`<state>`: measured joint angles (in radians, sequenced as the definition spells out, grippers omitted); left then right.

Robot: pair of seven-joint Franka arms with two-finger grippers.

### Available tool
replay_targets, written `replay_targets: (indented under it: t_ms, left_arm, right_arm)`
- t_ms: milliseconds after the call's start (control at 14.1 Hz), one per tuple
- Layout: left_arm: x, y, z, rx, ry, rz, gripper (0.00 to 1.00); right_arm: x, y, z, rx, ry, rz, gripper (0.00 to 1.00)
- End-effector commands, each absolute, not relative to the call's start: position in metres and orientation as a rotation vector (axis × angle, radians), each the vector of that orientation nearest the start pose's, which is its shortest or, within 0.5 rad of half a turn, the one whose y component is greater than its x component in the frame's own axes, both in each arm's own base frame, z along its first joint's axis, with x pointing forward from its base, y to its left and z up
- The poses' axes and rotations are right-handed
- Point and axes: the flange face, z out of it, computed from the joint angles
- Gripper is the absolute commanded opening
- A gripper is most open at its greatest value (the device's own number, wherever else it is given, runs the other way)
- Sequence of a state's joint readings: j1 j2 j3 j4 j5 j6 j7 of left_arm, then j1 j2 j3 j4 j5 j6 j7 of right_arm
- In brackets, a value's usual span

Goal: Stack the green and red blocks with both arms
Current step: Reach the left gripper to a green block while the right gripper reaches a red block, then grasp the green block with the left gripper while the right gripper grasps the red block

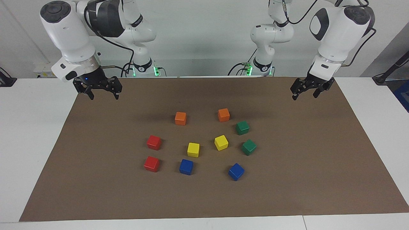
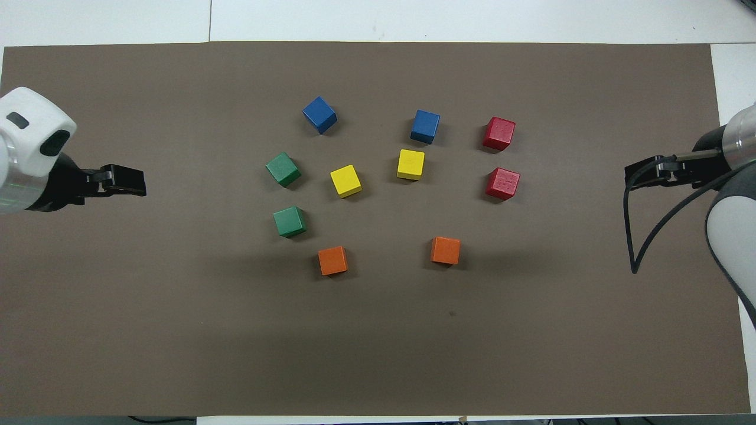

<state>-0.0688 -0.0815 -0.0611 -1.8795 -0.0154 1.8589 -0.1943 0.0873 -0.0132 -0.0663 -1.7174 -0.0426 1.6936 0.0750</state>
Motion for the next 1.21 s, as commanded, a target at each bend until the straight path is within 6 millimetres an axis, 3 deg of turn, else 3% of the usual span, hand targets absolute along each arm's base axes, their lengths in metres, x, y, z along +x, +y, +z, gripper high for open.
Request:
replay_targets:
  t_ms: [0,213,356,498,853,1138]
  left_arm:
    - [0.538,-0.124,0.505,-3.177,-0.199,-0.095,1.00]
    - [0.551,-0.181,0.456,-3.180,-0.207,-0.092,1.00]
    - [0.555,-0.193,0.428,-3.179,-0.202,-0.074,1.00]
    - [0.552,-0.219,0.402,-3.176,-0.260,-0.058,1.00]
    - [0.540,-0.235,0.355,-3.169,-0.352,-0.053,1.00]
    - [0.536,-0.247,0.324,-3.154,-0.444,-0.032,1.00]
  right_arm:
    - [0.555,0.035,0.554,-3.173,0.211,-0.028,1.00]
    - [0.574,0.067,0.509,-3.142,0.467,0.015,1.00]
    - [0.583,0.090,0.467,-3.109,0.595,0.035,1.00]
    - [0.587,0.105,0.435,-3.091,0.630,0.010,1.00]
    - [0.605,0.119,0.384,-3.078,0.657,-0.039,1.00]
    - [0.613,0.132,0.357,-3.071,0.668,-0.060,1.00]
